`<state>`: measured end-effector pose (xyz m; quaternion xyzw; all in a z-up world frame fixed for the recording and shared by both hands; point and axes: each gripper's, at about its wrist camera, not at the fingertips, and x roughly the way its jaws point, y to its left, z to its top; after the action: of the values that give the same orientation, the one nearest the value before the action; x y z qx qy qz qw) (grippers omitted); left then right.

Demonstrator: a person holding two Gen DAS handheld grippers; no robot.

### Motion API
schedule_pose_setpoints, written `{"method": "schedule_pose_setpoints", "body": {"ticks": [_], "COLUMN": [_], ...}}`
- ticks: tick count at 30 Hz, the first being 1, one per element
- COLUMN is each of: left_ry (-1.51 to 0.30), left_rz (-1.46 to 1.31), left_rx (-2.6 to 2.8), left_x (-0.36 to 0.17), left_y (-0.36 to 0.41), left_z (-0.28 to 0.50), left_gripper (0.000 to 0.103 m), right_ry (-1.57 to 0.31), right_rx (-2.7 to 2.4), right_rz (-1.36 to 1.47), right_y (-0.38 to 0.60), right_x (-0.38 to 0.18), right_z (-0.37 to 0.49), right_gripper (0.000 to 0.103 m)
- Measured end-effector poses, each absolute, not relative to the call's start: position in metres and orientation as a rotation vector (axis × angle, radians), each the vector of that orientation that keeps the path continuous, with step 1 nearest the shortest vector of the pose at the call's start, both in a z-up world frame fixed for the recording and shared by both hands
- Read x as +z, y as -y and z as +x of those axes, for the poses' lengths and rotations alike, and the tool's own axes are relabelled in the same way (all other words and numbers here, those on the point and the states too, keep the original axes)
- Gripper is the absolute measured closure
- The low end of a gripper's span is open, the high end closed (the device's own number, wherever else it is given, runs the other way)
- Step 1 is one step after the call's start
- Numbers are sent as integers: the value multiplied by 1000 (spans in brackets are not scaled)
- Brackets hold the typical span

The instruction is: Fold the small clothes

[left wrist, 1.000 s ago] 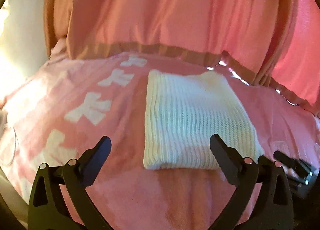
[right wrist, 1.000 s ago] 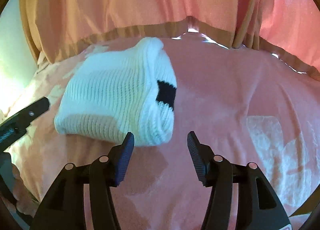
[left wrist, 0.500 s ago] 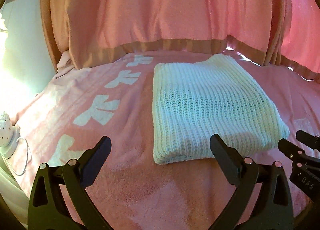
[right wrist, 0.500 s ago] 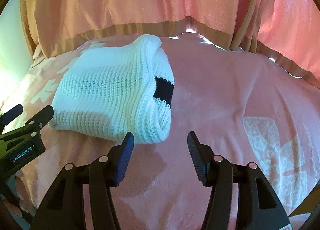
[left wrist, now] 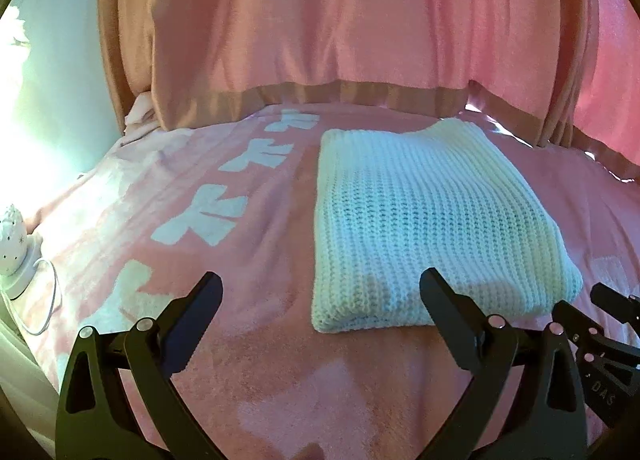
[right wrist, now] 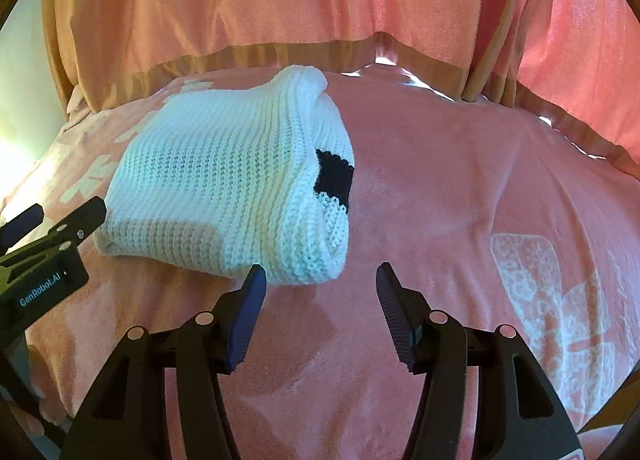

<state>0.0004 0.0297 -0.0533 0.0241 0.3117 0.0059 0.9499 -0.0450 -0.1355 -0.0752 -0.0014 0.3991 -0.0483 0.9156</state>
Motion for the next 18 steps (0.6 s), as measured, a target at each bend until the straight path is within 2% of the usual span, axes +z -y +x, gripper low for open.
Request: {"method": "schedule_pose_setpoints", "body": {"ticks": [18], "left_ry": [-684], "left_rz": [68], "left_rx": [-42], "left_x": [-57], "left_y": [-15], "left_z": [-2], "left_gripper": [5], "right_ry": [-823], "right_rx": [-102], "right_rz": [-2], "right_y": [134], "right_x": [-77], "right_z": [-47], "right_gripper": [47]}}
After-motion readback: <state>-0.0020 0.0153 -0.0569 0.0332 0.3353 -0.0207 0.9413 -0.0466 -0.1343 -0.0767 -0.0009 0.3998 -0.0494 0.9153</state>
